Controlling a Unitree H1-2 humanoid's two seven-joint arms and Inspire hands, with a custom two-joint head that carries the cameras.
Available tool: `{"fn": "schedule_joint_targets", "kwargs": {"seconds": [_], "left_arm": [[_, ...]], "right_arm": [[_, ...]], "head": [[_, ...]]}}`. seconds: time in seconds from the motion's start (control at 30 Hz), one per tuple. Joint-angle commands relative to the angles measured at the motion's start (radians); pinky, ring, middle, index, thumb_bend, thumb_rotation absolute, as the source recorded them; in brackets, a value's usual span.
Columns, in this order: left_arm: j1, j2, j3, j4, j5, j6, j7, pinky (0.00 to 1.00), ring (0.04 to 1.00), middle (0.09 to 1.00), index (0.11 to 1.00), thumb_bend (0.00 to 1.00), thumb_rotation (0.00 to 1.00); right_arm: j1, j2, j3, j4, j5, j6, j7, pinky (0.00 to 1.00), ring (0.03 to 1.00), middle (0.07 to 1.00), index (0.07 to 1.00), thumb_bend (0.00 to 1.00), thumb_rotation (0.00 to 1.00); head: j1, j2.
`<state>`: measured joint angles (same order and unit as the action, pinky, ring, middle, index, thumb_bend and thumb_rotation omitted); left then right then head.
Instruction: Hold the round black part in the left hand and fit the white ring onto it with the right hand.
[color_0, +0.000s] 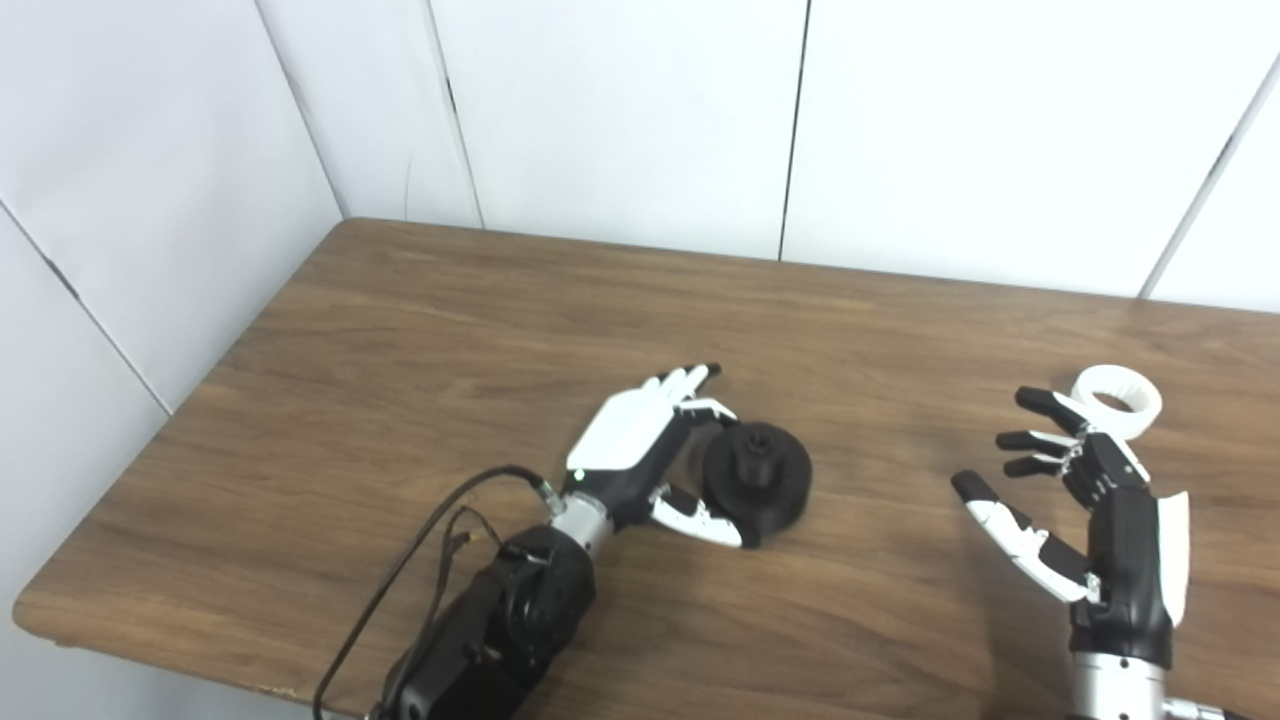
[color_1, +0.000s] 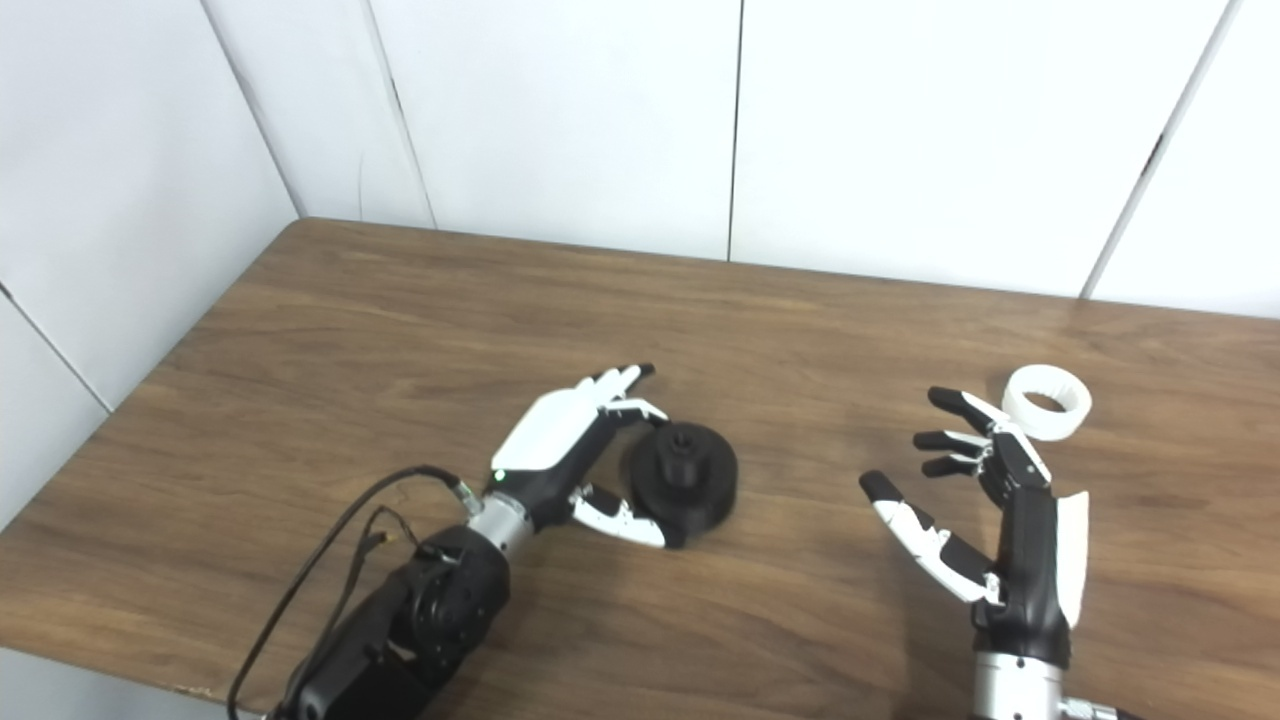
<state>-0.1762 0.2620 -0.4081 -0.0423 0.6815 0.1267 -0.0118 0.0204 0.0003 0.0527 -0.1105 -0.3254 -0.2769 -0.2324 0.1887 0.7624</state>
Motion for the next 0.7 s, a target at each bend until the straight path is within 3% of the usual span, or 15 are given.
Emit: {"fn": "schedule_joint_targets", "kwargs": {"seconds": [0.0,0.27,0.67], "left_arm": [[0.004,0.002,-0.029,-0.044,0.032,-0.02,-0.041,1.0,1.0,1.0,0.662,1.0,0.36],[0.021,-0.007,-0.058,-0.083,0.059,-0.022,-0.082,1.0,1.0,1.0,0.657,1.0,0.36],[0.034,-0.008,-0.043,-0.1,0.067,-0.024,-0.103,1.0,1.0,1.0,0.649,1.0,0.35]], "right_arm": [[0.041,0.008,-0.005,0.022,-0.01,0.0,-0.004,0.5,0.604,0.743,0.716,0.7,0.28],[0.043,0.014,-0.004,0.015,-0.024,0.001,-0.006,0.49,0.599,0.743,0.714,0.69,0.25],[0.044,0.031,0.005,0.005,-0.045,0.009,-0.012,0.49,0.604,0.743,0.711,0.67,0.22]], "head": [[-0.002,0.001],[-0.028,0.002],[-0.119,0.017]]}}
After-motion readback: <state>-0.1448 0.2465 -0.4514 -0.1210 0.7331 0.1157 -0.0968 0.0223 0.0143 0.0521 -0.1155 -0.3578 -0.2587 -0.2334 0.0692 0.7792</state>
